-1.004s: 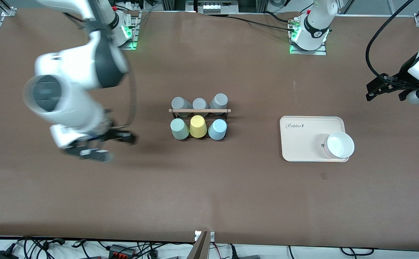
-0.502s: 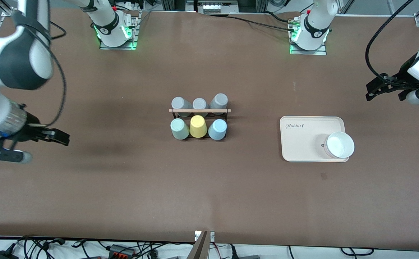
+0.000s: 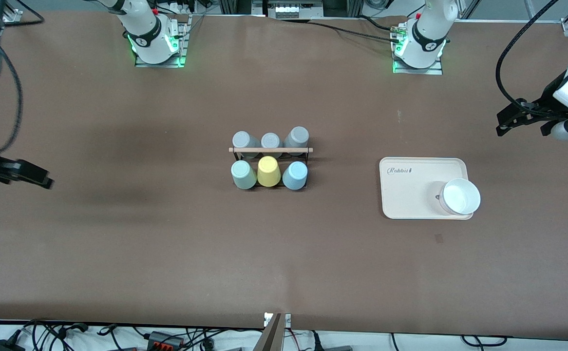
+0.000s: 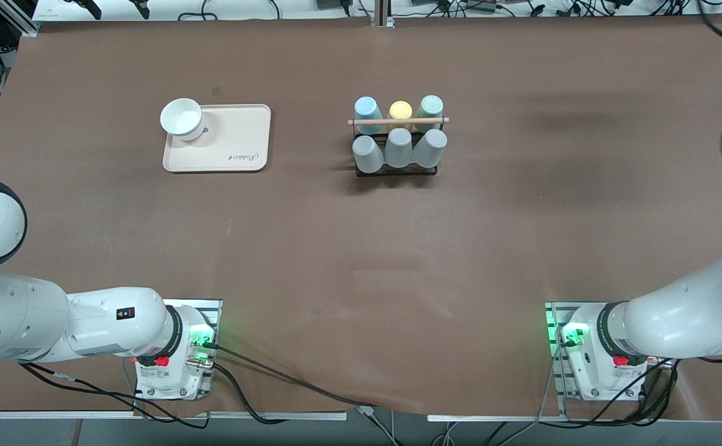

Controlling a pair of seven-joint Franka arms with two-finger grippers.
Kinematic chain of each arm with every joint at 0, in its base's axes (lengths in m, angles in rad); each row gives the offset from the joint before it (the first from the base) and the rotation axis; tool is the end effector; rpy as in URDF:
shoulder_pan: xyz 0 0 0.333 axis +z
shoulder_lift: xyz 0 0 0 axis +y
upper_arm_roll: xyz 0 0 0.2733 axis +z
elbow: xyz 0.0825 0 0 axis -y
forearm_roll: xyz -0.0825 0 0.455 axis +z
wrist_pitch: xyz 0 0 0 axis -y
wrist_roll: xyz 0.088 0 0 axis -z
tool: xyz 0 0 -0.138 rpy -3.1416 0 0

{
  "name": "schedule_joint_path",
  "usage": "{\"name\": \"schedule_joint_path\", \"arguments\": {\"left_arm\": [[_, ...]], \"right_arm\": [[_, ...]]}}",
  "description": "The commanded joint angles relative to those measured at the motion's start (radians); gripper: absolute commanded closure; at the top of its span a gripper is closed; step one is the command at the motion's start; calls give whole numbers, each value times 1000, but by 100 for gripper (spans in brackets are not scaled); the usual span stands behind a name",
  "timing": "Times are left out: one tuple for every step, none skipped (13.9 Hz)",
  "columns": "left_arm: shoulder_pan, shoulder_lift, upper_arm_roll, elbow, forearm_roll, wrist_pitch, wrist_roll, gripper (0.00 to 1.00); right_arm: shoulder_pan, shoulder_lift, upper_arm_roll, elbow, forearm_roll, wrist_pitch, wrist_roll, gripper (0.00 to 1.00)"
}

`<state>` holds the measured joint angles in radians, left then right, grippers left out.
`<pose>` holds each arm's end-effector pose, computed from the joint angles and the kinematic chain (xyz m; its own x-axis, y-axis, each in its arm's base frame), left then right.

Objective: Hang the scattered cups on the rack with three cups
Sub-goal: 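Open the right gripper and draw it back from the rack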

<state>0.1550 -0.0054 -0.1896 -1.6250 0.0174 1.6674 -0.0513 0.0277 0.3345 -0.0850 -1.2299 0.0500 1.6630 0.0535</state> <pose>0.6337 -0.0199 0.5333 0.9987 0.0150 0.0485 0.0158 -0.9997 -0.0159 0.7227 -0.0263 0.5215 0.9893 -0.1075 0.0982 -0.1053 -0.9941 -0.0274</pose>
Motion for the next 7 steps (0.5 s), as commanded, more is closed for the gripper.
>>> {"name": "schedule_joint_path", "arguments": {"left_arm": [[8,-16,-4,-1,-14,-9,11,0],[9,-16,-4,-1,-14,-9,13,0],[9,-18,-4,-1,-14,-9,13,0],[9,-24,-4,-4,-14,-8,13,0],[9,-27,-4,-9,-14,-8,14,0],[9,-30,-4,-13,-14,-8,14,0],[9,-31,-4,-15,-14,-6,14,0]], "right_arm": [[-80,-58,83,-43,-35,-6,-76,0],[-83,-69,82,-62,-35,-9,-83,0],[-83,-80,73,-77,-36,-15,-81,0],[-84,-84,70,-89,-39,-17,-81,0],[-86,-103,70,-117,-39,-13,-86,0],[-86,-136,70,-169,-44,1,-87,0],[-80,-176,71,-222,-59,24,-86,0]]}}
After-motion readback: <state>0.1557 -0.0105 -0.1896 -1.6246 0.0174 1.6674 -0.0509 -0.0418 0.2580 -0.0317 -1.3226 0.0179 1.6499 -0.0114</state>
